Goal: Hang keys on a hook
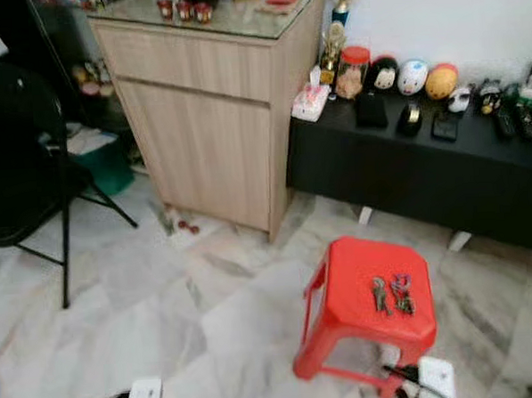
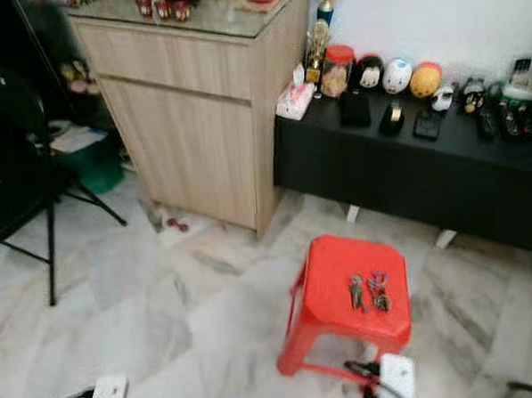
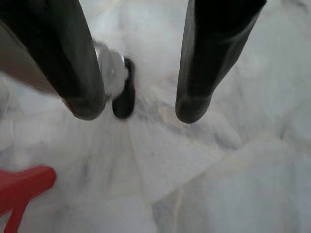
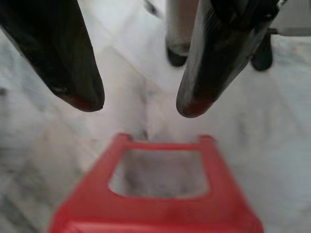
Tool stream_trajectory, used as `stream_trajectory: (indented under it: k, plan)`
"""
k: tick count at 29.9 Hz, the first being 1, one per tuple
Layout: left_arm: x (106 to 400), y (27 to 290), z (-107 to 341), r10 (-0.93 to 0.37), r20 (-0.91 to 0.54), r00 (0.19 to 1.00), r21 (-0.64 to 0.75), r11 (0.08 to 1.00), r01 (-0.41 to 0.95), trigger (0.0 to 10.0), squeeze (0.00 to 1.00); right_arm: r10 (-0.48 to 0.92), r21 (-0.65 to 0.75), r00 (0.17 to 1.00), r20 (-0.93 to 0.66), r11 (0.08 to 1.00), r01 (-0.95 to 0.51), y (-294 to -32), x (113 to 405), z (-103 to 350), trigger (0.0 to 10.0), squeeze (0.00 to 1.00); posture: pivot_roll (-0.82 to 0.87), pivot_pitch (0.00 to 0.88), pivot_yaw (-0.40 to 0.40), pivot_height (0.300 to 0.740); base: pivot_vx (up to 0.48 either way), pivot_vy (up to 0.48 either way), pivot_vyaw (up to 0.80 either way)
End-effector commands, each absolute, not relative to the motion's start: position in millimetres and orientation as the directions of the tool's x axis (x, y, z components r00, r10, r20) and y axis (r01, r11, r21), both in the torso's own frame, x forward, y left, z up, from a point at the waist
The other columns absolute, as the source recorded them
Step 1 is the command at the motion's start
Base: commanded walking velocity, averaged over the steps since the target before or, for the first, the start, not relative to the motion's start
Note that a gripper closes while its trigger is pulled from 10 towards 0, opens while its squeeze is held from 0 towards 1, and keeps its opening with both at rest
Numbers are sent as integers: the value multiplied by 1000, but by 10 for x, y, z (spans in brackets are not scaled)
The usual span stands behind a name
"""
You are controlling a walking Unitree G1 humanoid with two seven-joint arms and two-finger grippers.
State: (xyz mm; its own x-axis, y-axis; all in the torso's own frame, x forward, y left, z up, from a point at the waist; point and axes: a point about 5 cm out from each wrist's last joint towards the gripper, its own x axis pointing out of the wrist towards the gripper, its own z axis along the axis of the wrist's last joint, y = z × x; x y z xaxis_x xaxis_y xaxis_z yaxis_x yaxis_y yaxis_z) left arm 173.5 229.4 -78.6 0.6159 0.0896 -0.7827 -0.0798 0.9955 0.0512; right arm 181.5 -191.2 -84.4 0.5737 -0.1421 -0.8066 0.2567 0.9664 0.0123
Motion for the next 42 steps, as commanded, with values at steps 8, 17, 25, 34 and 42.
stream_trajectory:
  k: [8,17,25,34,42]
  plan:
    - [1676,2266,-822,89,-796,599,41,995,-94,10000,0,-142,15,597,-790,968,250,-1959,1892,-799,10000,0,122,66,-30,740,272,0,0]
    - [1663,2248,-832,84,-799,596,38,995,-90,10000,0,-131,24,624,-770,972,233,-1930,1976,-757,10000,0,118,50,-33,740,270,0,0]
    - [1662,2223,-834,78,-791,607,27,995,-93,10000,0,-162,75,711,-685,954,290,-1963,2243,-583,10000,0,114,38,-42,740,0,0,0]
    - [1639,2239,-837,79,-792,605,49,997,-66,10000,0,-159,71,872,-463,974,215,-1906,2751,-155,10000,0,109,27,-39,740,0,0,0]
    - [1671,2260,-815,94,-778,622,62,995,-72,10000,0,-191,29,933,-306,977,209,-1929,2930,102,10000,0,112,50,-42,740,0,0,0]
